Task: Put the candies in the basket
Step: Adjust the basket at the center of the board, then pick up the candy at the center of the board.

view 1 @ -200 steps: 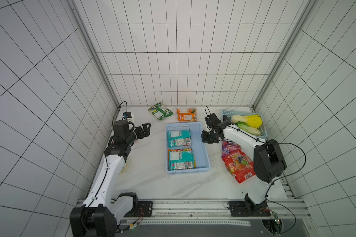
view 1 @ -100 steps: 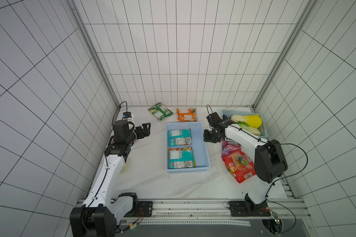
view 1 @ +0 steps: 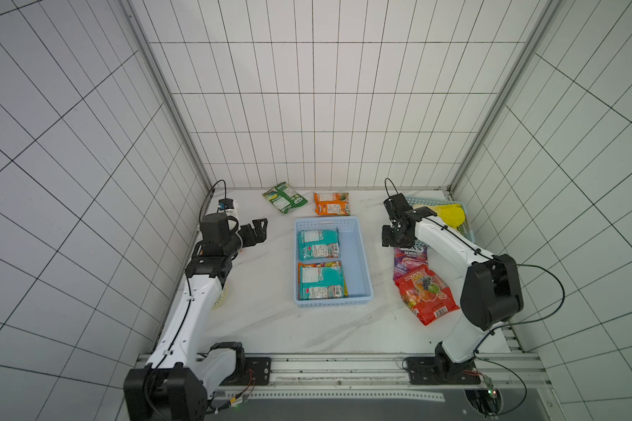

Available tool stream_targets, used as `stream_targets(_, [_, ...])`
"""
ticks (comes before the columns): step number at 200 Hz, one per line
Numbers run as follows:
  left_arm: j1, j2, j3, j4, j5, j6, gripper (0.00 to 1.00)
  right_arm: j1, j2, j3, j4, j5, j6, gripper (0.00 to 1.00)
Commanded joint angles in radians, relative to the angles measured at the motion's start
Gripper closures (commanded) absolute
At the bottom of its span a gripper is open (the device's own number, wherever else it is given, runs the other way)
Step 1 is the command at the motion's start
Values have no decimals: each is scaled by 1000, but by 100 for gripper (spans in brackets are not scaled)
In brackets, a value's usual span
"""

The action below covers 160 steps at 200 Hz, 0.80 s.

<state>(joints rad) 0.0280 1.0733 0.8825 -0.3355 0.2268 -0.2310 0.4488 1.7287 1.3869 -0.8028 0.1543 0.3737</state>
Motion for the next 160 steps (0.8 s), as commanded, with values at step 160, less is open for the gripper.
stream_targets(160, [-10,-12,17,4,-40,23,2,-24,165,-164,131,154,42,45])
